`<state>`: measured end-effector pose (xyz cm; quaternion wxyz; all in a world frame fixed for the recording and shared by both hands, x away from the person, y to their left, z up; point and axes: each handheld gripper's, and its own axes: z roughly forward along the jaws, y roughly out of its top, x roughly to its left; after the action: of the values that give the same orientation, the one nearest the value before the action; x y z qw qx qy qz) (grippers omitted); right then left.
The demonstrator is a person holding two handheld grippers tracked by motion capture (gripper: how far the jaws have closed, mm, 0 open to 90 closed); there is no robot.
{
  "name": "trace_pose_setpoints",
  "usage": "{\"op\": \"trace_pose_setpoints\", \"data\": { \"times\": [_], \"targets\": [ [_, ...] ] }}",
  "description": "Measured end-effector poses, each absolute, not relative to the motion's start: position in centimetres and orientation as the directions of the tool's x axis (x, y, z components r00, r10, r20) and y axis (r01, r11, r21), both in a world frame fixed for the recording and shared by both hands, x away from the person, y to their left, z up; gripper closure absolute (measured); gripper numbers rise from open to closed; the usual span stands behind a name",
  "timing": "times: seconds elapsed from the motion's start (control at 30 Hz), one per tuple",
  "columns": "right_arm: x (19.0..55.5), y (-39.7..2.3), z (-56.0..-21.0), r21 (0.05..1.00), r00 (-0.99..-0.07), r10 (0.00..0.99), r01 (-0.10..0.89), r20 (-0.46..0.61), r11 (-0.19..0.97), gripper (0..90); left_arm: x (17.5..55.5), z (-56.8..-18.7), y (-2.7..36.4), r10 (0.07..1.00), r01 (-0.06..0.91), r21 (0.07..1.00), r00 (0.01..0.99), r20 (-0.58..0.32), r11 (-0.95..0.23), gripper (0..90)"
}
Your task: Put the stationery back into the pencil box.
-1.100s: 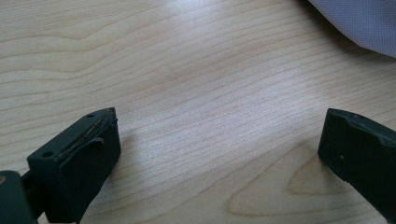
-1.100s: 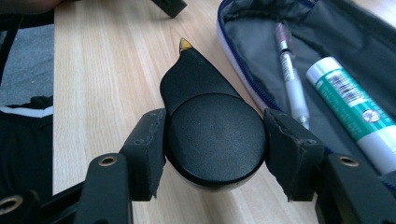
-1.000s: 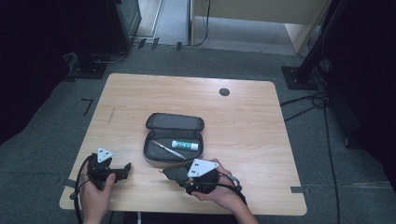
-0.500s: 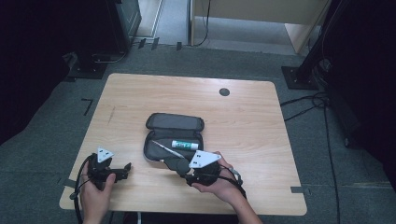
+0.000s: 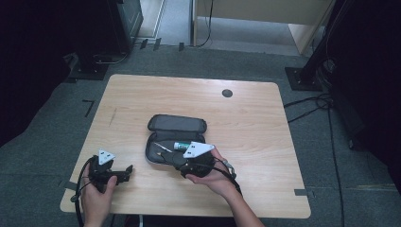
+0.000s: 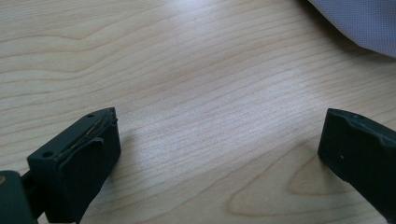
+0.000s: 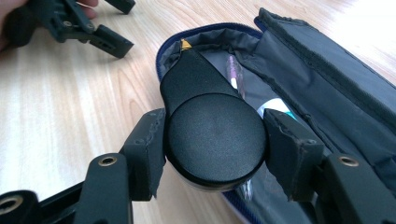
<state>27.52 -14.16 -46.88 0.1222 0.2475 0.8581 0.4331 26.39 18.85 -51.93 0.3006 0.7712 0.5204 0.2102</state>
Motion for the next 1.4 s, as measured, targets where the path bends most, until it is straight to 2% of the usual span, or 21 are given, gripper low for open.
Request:
{"op": "trace_pose_setpoints", "data": {
  "times": [0.67, 1.4],
  "targets": [
    [30.3, -11.5, -48.5, 0.763, -0.808, 0.585, 0.418, 0.065, 0.493, 41.9, 26.4, -51.9, 18.8, 0.929, 0.676, 0.682, 0.370, 0.011, -0.278, 0.0],
    [31.6, -10.5, -49.6, 0.735, -0.788, 0.609, 0.465, 0.091, 0.493, 41.9, 26.4, -51.9, 18.8, 0.929, 0.676, 0.682, 0.370, 0.011, -0.278, 0.0]
  ]
}}
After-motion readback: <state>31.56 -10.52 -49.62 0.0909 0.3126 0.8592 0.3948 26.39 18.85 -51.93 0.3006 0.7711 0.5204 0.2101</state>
